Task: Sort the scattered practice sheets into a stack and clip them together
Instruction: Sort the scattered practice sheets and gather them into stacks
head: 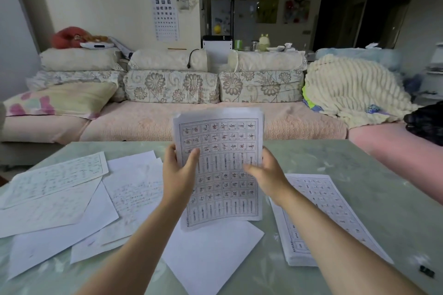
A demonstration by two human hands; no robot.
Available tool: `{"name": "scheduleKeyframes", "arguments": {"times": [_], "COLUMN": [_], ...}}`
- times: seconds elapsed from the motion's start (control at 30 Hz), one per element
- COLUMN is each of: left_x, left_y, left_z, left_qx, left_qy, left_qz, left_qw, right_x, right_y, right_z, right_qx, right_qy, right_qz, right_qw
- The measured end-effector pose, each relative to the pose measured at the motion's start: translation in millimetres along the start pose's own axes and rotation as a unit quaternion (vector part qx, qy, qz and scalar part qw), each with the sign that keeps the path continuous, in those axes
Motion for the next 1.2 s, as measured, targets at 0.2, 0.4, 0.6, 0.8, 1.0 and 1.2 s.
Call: {"name": "scheduleKeyframes", "arguments": {"times": [0.2, 0.4, 0.6, 0.8, 1.0, 1.2], "left_x": [-14, -35, -42, -27, -4, 6], "left_y": [-4, 6, 6, 8, -2, -8], "left_z": [31, 70, 73, 35, 2, -30], "left_qx": [0.064, 0.055, 0.058, 0.049, -0.02, -0.107], "left_qy": [0.047, 0.063, 0.06, 0.008, -0.016, -0.079], "left_qz": [0.028, 0.068, 0.063, -0.086, -0.041, -0.076], "left_qw": [0.996, 0.994, 0.995, 0.995, 0.999, 0.988], "right_x": [-5, -3, -1, -4, 7, 15], "right_y": [-8, -3, -3, -14, 3, 3], "right_z": [1, -4, -7, -5, 25, 40], "right_qx": [-0.05, -0.059, -0.039, -0.052, 0.01, 0.027], "right_qy": [0.002, -0.019, -0.01, -0.002, 0.04, 0.073], "right_qz": [0.029, 0.045, 0.053, 0.069, 0.006, 0.016], "right_qw": [0.998, 0.997, 0.998, 0.996, 0.999, 0.997]}}
Point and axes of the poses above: each hand's wrist, its own x-axis away from the middle knuckle, its own y-axis out of the palm, z = x × y, the point moved 7 cm from there along -x, towards the middle knuckle, and after that the axes turned 4 degrees about x, right-handed, at the moved point
